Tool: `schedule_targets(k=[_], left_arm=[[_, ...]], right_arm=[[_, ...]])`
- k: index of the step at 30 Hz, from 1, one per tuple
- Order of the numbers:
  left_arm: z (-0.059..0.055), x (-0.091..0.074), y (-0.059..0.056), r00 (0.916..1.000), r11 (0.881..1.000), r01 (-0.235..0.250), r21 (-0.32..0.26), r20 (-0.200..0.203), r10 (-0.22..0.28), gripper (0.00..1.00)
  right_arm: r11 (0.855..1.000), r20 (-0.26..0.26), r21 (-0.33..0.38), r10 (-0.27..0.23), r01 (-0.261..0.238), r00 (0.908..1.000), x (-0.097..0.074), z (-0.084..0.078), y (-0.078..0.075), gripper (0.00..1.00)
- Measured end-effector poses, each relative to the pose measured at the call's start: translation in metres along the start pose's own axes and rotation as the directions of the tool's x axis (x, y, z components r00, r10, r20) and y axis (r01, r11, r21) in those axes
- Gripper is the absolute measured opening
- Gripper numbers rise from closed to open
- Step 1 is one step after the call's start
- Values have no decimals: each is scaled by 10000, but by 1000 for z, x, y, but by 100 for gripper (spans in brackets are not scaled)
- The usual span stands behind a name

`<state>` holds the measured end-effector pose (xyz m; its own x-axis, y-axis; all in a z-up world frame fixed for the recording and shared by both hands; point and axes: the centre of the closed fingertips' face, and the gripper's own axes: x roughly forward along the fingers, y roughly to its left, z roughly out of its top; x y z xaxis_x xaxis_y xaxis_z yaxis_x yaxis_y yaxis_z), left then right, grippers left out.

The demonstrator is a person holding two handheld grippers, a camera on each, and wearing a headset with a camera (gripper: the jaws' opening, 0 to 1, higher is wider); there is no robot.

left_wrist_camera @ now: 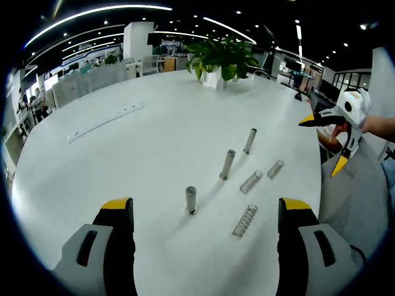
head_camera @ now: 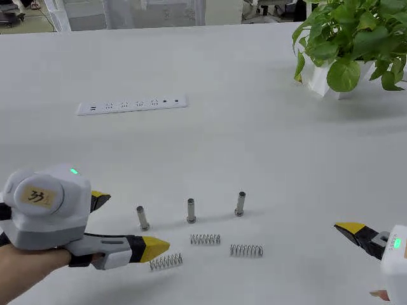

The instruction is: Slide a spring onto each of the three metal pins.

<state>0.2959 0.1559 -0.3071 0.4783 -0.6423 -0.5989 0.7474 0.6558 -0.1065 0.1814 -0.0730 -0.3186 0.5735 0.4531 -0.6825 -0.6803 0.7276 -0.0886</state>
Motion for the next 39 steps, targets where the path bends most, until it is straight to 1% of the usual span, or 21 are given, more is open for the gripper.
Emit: schedule_targets(k=[1, 2, 4, 5, 7, 9, 10, 12, 14, 15, 17, 18, 21, 23, 29, 31, 35, 39], left_arm=[[2, -1, -2, 9998, 9999, 104, 101, 144, -105, 99], [4, -4, -5, 9991, 9995, 243, 224, 330, -250, 99], [4, -8, -8, 9985, 9993, 298, 234, 447, -309, 99], [4, -10, -10, 9977, 9988, 419, 238, 517, -431, 99], [7, -14, -12, 9964, 9988, 381, 304, 740, -402, 99], [7, -16, -14, 9962, 9986, 379, 357, 766, -406, 99], [9, -18, -16, 9948, 9981, 417, 460, 913, -457, 99], [8, -20, -14, 9955, 9986, 304, 437, 878, -342, 99], [10, -24, -14, 9932, 9992, 201, 355, 1141, -240, 99], [9, -24, -13, 9938, 9996, 95, 273, 1106, -124, 99], [10, -27, -15, 9909, 9996, 175, 206, 1328, -201, 99], [7, -29, -16, 9921, 9998, 87, 170, 1246, -108, 99], [2, -31, -17, 9938, 9995, -8, 324, 1111, -28, 99], [-1, -33, -18, 9931, 9998, 22, 218, 1174, -47, 99], [-12, -35, -24, 9949, 9997, 41, 239, 1009, -64, 97], [-16, -35, -27, 9956, 9994, 74, 349, 935, -106, 95], [-20, -34, -32, 9964, 9984, 114, 553, 835, -160, 92], [-22, -31, -39, 9968, 9932, 260, 1132, 719, -343, 82]], right_arm=[[10000, -16, -28, 16, -16, 10000, 0, 0, 0, 100], [10000, -19, -39, 24, -24, 10000, 1, 0, -1, 100], [10000, -35, -70, 70, -70, 10000, 2, 1, -2, 100], [9999, -41, -122, 94, -95, 9999, 2, 1, -2, 100], [9997, -71, -171, 151, -153, 9999, 3, 2, -3, 100], [9996, -65, -229, 169, -170, 9998, 2, 3, -4, 100], [9995, -68, -246, 176, -178, 9998, 2, 4, -5, 100], [9994, -88, -302, 183, -185, 9998, 2, 3, -7, 100], [9990, -181, -409, 187, -195, 9997, 2, 1, -8, 100], [9988, -207, -430, 204, -212, 9996, 2, 1, -9, 100], [9987, -213, -447, 219, -228, 9995, 1, 1, -9, 100], [9986, -227, -464, 234, -244, 9995, 0, 0, -10, 100], [9983, -253, -517, 238, -251, 9994, -1, 1, -12, 100], [9984, -227, -505, 240, -251, 9995, -2, 2, -13, 100], [9976, -275, -632, 251, -268, 9993, -3, 4, -15, 100], [9974, -288, -659, 266, -285, 9992, -2, 4, -15, 100], [9973, -301, -673, 283, -303, 9991, -1, 4, -14, 100], [9974, -336, -650, 297, -319, 9990, -1, 3, -14, 100]])
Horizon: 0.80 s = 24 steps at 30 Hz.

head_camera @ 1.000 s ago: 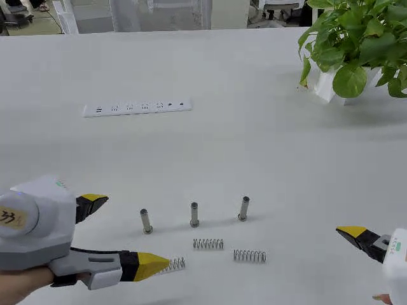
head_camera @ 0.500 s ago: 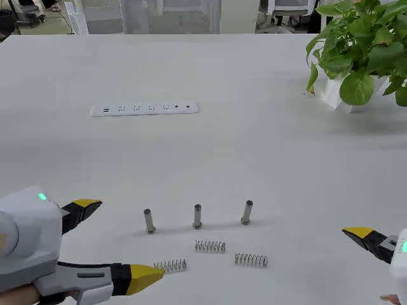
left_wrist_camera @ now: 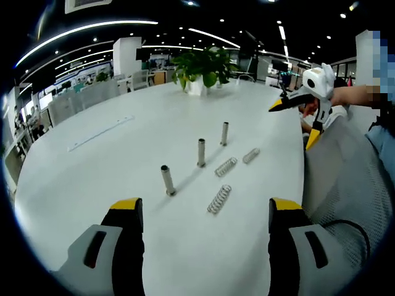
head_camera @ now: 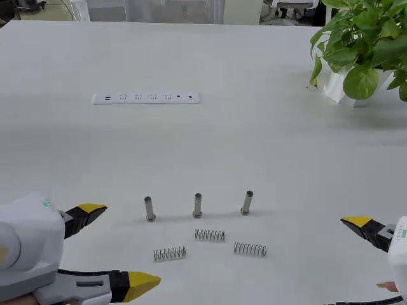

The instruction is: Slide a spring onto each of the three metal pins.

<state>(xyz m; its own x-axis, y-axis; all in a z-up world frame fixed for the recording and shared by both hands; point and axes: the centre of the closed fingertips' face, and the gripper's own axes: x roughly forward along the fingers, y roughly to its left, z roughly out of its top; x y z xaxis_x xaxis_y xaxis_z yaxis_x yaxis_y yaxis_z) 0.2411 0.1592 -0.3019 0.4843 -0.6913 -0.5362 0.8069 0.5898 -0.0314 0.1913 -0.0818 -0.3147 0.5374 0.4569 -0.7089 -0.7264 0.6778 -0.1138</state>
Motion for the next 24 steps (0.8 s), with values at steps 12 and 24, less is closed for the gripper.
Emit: schedule_targets(k=[12, 24], left_arm=[[-14, 17, -2, 9992, 9975, 309, 634, -273, -293, 49], [-29, 32, -5, 9953, 9885, 740, 1319, -720, -649, 32]], right_arm=[[10000, -132, 82, -10, 11, 9999, -1, -4, 1, 100], [9998, -351, 181, 20, -14, 9994, -1, -10, 6, 100]])
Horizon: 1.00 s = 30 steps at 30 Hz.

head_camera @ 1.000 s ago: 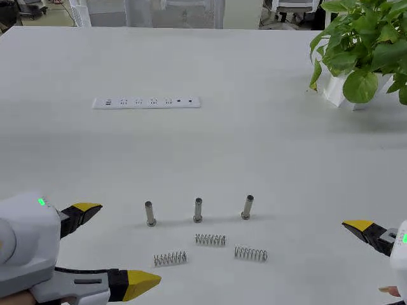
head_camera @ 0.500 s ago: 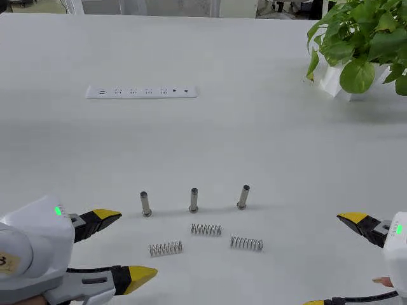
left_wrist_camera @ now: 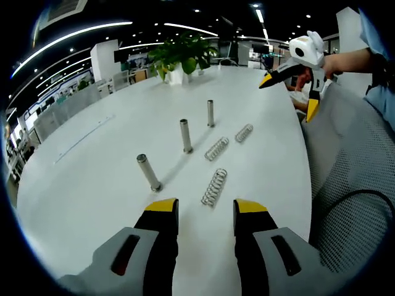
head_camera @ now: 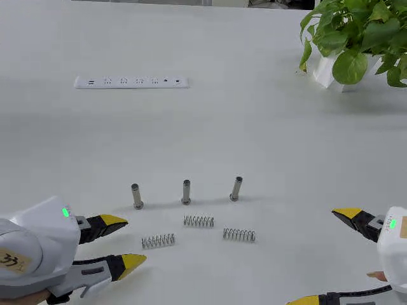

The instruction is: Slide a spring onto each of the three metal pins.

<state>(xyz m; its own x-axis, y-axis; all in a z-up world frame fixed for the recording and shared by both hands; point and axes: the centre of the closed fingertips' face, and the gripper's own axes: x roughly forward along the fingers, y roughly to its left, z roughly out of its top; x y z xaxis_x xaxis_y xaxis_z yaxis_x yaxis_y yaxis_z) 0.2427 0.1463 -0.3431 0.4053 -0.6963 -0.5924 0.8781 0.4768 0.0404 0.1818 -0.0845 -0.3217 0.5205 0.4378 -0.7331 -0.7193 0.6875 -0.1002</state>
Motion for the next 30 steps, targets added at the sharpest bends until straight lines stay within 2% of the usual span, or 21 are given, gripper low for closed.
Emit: schedule_targets(k=[11, 21, 23, 30], left_arm=[[-4, 10, 0, 9991, 9966, 405, 717, -183, -393, 20], [-7, 17, -6, 9963, 9896, 805, 1189, -407, -762, 19], [-8, 18, -7, 9953, 9862, 883, 1400, -514, -818, 16], [-8, 20, -6, 9947, 9862, 951, 1358, -510, -889, 12]], right_arm=[[9999, -92, 107, -23, 24, 10000, -1, -2, 0, 100], [9998, -114, 189, -87, 90, 9999, -1, -2, -1, 100], [9998, -128, 182, -77, 79, 9999, 0, -2, 0, 100], [9998, -125, 204, -39, 41, 9999, 0, -2, 0, 100]])
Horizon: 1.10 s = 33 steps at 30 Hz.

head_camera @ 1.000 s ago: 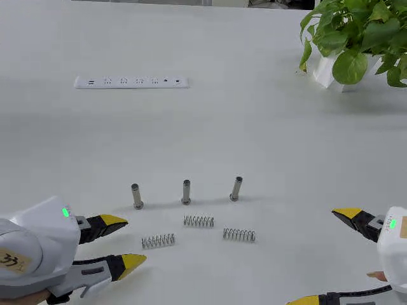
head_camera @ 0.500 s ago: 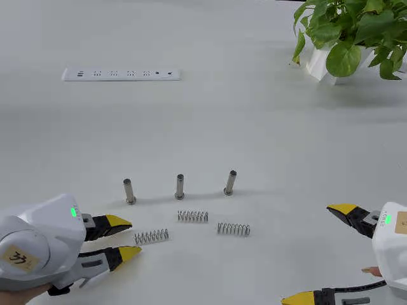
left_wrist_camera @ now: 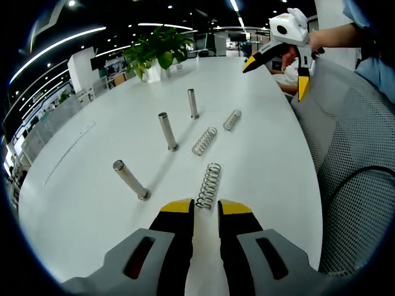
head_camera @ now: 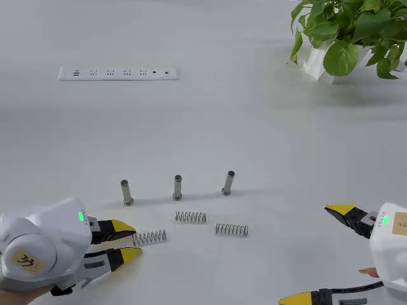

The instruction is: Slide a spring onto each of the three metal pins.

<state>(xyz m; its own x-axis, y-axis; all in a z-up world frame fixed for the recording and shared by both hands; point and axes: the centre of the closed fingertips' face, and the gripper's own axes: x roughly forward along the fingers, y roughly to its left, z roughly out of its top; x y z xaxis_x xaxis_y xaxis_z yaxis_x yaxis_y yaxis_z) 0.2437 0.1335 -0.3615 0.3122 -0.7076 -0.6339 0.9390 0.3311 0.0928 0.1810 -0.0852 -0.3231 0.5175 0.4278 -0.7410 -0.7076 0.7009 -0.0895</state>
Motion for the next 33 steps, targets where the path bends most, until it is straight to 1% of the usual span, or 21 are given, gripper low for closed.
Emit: schedule_targets(k=[6, 16, 20, 23, 27, 33], left_arm=[[0, 0, -1, 10000, 9999, 56, -87, 30, -56, 10], [0, 0, 0, 10000, 9997, 13, -250, 52, -11, 7], [2, 0, 2, 9996, 9976, -120, -683, 254, 138, 7], [2, -1, 4, 9991, 9957, -244, -894, 328, 274, 7], [4, -2, 5, 9976, 9892, -317, -1431, 559, 401, 7], [5, -5, 5, 9960, 9823, -348, -1838, 751, 493, 7]], right_arm=[[10000, -2, -43, 9, -9, 10000, 1, 1, 0, 100], [9999, -68, -131, 40, -41, 10000, 1, 1, 2, 100], [9999, -92, -145, 49, -50, 9999, 2, 0, 3, 100], [9999, -66, -122, 66, -66, 10000, 2, 1, 4, 100], [9998, -77, -144, 99, -100, 9999, 3, 0, 5, 100], [9998, -51, -166, 128, -128, 9999, 5, 1, 6, 100]])
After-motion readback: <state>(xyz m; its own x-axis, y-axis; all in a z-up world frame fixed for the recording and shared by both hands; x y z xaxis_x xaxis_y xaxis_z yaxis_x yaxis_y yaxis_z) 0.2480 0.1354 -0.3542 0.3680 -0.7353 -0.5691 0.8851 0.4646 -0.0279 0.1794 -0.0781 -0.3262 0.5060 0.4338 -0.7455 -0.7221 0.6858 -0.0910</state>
